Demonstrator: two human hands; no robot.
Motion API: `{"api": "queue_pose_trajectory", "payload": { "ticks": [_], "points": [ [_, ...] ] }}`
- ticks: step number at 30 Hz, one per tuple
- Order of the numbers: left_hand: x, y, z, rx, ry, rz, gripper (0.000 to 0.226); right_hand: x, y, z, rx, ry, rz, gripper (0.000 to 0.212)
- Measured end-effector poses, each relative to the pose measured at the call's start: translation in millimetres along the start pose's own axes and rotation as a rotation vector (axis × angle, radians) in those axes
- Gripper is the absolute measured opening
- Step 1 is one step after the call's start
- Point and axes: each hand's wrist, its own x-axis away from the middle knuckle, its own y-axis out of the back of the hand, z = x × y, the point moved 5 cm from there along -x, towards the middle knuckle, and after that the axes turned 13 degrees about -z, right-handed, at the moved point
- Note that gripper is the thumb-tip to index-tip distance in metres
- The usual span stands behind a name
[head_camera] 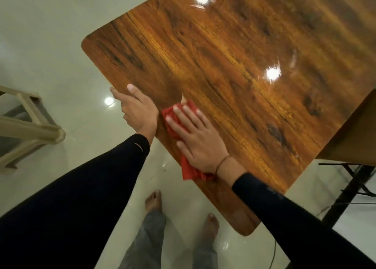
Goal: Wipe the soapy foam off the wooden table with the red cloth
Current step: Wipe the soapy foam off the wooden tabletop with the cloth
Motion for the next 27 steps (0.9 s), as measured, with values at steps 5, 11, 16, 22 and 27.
{"api": "queue_pose_trajectory", "payload": {
  "ticks": [5, 11, 16, 22, 27],
  "points": [
    [28.0, 12.8, 13.3, -0.009, 0.051, 0.083, 0.063, 111.3, 6.1, -29.0, 0.011, 0.043, 0.013, 0.071],
    [147.1, 40.0, 60.2, 0.12, 0.258, 0.096, 0.054, 90.3, 30.9, -132.2, 0.034, -0.171, -0.033, 0.066],
    [158.8, 42.1, 64.3, 0.162, 0.212, 0.046, 0.047, 9.5, 30.7, -159.1, 0.06, -0.222, -0.084, 0.067],
    [154.1, 37.2, 68.5, 0.14, 0.228, 0.03, 0.052, 18.1, 26.1, -87.0, 0.029, 0.045, -0.055, 0.07],
    [153.3, 36.6, 67.9, 0.129, 0.178, 0.011, 0.037, 130.3, 19.2, -42.1, -0.025, 0.285, -0.009, 0.068]
  ]
}}
